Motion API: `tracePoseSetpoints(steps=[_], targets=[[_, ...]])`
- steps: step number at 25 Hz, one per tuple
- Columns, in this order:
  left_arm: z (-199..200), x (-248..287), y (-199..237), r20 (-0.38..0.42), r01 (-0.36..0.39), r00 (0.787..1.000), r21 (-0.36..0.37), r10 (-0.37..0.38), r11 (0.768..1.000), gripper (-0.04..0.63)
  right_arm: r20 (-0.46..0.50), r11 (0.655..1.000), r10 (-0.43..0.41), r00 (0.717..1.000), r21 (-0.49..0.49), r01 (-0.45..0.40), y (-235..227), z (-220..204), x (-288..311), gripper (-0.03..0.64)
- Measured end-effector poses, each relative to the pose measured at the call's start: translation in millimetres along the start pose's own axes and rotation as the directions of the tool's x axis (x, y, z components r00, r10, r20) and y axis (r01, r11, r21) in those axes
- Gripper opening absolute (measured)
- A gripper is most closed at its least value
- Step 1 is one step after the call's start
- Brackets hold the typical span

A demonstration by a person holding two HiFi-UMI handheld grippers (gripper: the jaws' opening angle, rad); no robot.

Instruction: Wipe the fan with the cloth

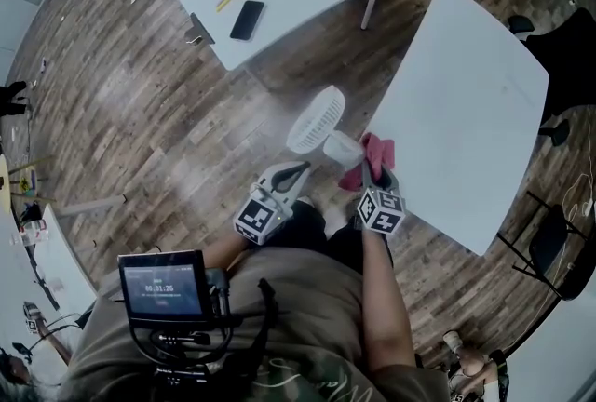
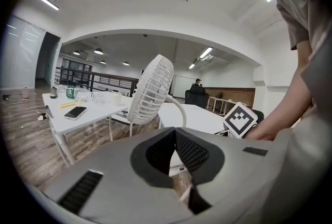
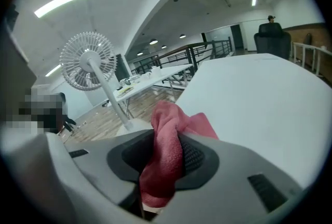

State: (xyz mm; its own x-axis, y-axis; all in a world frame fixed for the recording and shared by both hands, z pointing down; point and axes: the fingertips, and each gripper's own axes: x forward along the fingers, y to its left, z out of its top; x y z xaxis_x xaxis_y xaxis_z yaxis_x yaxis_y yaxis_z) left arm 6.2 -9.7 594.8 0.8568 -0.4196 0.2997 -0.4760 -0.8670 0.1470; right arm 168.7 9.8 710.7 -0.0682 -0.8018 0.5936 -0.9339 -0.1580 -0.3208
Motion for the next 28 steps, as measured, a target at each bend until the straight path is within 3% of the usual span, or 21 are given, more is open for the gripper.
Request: tracePoseSetpoints(steps=[3, 6, 10, 15, 23, 26, 28], targets=[[3.4, -1.4, 2.9, 0.004, -0.007, 1.000, -0.006, 0.007, 1.000, 0.023, 0.038, 0.999, -0.037, 0.999, -0.022, 0.038, -8.8, 7.5, -9.7, 0.144], [6.1, -0.4, 0.4, -0.005, -0.013, 1.000, -0.026, 0.012, 1.000, 0.023, 0.115, 0.996, 0.043, 0.992, -0.079, -0.033, 22.6, 24.6, -13.7, 0.143], [4.1, 2.1, -9.4, 0.022, 0.018, 1.000, 0.027, -0.019, 0.999, 0.023, 0.117, 0.986, 0.115, 0.986, -0.136, -0.099, 59.8, 21.8, -3.4, 0.143], [4.3, 6.1, -15.4, 0.017, 0.020, 1.000, 0.035, -0.020, 0.999, 0.023, 0.123, 0.984, 0.068, 0.990, -0.172, -0.047, 58.1, 11.7, 4.8, 0.143], [-5.9, 18.7, -12.8, 0.004, 0.005, 1.000, -0.025, -0.005, 1.000, 0.023, 0.158, 0.962, 0.043, 0.987, -0.272, 0.001, 61.9, 3.2, 13.5, 0.144], [-8.9, 24.2, -13.1, -0.005, 0.008, 1.000, -0.033, -0.008, 0.999, 0.023, 0.190, 0.964, 0.027, 0.981, -0.264, 0.024, 53.7, 5.1, 10.9, 0.144], [-9.7, 27.7, -12.2, 0.001, 0.020, 1.000, -0.014, -0.020, 1.000, 0.023, 0.204, 0.971, -0.045, 0.978, -0.221, 0.090, 31.6, 6.4, 4.1, 0.144]])
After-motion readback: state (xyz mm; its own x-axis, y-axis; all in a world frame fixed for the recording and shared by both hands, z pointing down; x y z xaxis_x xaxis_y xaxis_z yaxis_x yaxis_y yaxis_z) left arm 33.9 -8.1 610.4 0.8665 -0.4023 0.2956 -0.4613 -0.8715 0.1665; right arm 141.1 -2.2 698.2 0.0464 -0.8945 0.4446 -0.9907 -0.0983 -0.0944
